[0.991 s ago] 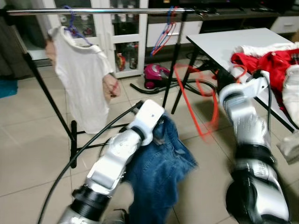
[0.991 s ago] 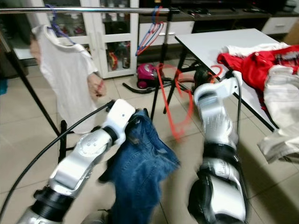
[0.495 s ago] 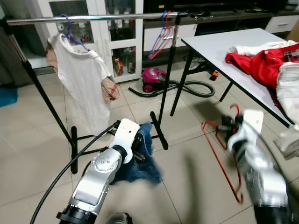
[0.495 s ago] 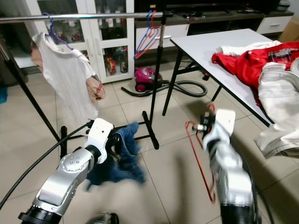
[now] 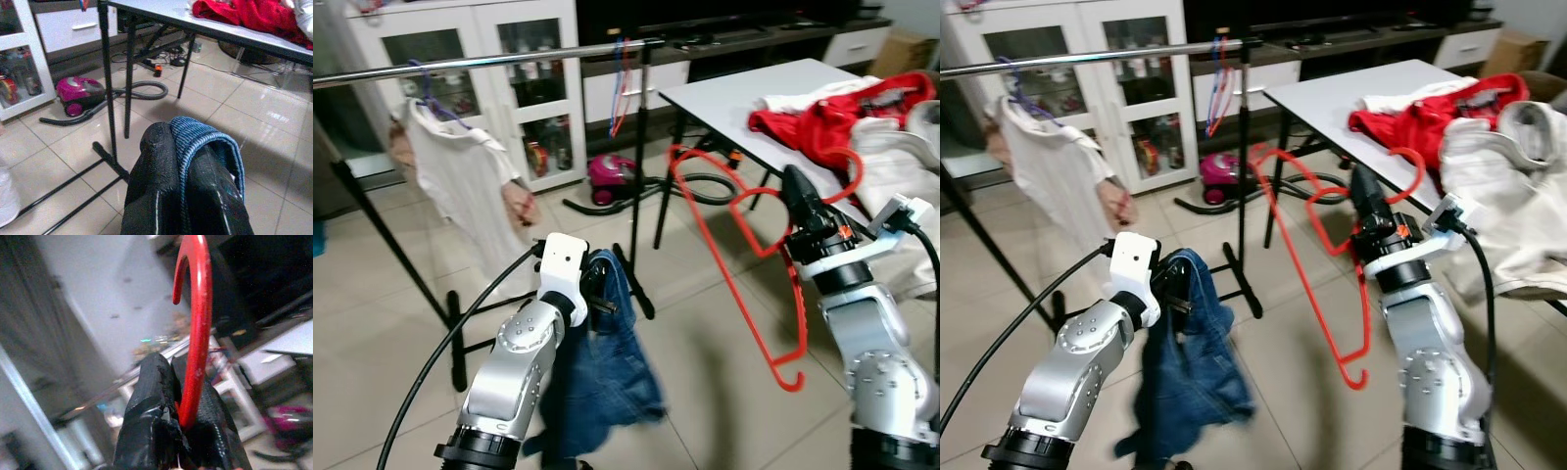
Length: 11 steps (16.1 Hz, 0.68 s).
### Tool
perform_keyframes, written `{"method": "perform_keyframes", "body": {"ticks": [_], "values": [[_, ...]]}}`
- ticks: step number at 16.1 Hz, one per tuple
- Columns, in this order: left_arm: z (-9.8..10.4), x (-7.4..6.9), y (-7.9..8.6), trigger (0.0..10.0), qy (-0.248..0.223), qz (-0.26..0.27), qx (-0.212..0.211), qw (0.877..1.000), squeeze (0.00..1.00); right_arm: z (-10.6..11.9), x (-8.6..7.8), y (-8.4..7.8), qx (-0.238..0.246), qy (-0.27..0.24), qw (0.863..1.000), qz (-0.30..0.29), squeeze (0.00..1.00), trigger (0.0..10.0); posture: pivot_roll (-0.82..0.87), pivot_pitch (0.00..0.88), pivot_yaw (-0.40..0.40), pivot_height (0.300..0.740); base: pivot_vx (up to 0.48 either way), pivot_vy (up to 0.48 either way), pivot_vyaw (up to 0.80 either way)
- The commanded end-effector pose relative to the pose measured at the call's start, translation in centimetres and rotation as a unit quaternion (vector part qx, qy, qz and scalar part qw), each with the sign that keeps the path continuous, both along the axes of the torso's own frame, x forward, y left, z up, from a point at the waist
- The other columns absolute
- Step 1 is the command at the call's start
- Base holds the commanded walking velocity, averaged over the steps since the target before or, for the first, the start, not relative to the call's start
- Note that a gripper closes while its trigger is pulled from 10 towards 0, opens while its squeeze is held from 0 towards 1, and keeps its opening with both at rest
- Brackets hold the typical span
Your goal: Hang hanger
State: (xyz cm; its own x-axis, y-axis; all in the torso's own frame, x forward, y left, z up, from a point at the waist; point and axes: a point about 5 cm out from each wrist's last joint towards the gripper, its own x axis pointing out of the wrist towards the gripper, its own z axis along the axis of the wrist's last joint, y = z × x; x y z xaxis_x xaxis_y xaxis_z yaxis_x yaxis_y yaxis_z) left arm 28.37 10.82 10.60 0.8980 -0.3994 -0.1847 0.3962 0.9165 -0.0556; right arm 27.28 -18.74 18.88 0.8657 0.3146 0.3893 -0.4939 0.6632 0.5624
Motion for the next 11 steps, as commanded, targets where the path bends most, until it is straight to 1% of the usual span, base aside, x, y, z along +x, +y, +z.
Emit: {"method": "perform_keyframes", "body": {"ticks": [1, 2, 3, 5, 6, 7, 8, 9, 10, 11], "values": [[0.7, 0.2, 0.0, 10.0, -0.016, 0.015, -0.010, 1.000, 0.00, 1.5, -0.2, 0.3, 0.003, -0.031, 0.998, 0.052, 0.00, 10.0, 0.00, 0.000, -0.001, 0.740, 0.000, 0.000, 0.00], [0.7, 0.3, 0.1, 10.0, -0.014, 0.024, -0.022, 0.999, 0.00, 1.7, -0.3, 0.6, -0.007, -0.035, 0.997, 0.069, 0.00, 10.0, 0.00, 0.000, -0.009, 0.740, 0.000, 0.000, 0.00], [0.9, 0.4, 0.2, 10.0, -0.013, 0.037, -0.050, 0.998, 0.00, 2.0, -0.4, 1.1, -0.014, -0.039, 0.995, 0.094, 0.00, 10.0, 0.00, 0.000, -0.016, 0.740, 0.000, 0.000, 0.00], [1.2, 0.5, 0.1, 10.0, -0.012, 0.035, -0.081, 0.996, 0.00, 2.1, -0.4, 1.2, -0.014, -0.038, 0.994, 0.097, 0.00, 10.0, 0.00, 0.000, -0.021, 0.740, 0.000, 0.000, 0.00], [1.3, 0.6, 0.2, 10.0, -0.014, 0.032, -0.085, 0.996, 0.00, 2.1, -0.4, 1.2, -0.014, -0.037, 0.994, 0.100, 0.00, 10.0, -0.01, 0.000, -0.023, 0.740, 0.000, 0.000, 0.00], [1.1, 1.0, 0.7, 10.0, -0.015, 0.034, -0.072, 0.997, 0.00, 1.9, -0.1, 0.8, -0.031, -0.023, 0.996, 0.085, 0.00, 10.0, -0.01, 0.000, -0.022, 0.740, 0.000, 0.000, 0.00], [1.0, 1.1, 1.0, 10.0, -0.015, 0.031, -0.058, 0.998, 0.00, 1.3, 0.6, -0.2, -0.067, 0.005, 0.997, 0.031, 0.00, 10.0, -0.01, 0.000, -0.017, 0.740, 0.000, 0.000, 0.00], [1.0, 1.2, 0.9, 10.0, -0.015, 0.024, -0.046, 0.999, 0.00, 0.6, 1.3, -1.5, -0.118, 0.042, 0.991, -0.047, 0.00, 10.0, -0.01, 0.000, -0.005, 0.740, 0.000, 0.000, 0.00], [0.9, 1.2, 0.9, 10.0, -0.013, 0.018, -0.038, 0.999, 0.00, 0.3, 1.4, -2.7, -0.166, 0.059, 0.979, -0.108, 0.00, 10.0, -0.02, 0.000, 0.003, 0.740, 0.000, 0.000, 0.00], [0.8, 1.1, 0.7, 10.0, -0.012, 0.005, -0.021, 1.000, 0.00, 0.0, 0.8, -3.3, -0.161, 0.071, 0.975, -0.134, 0.00, 10.0, -0.02, 0.000, 0.015, 0.740, 0.000, 0.000, 0.00]]}}
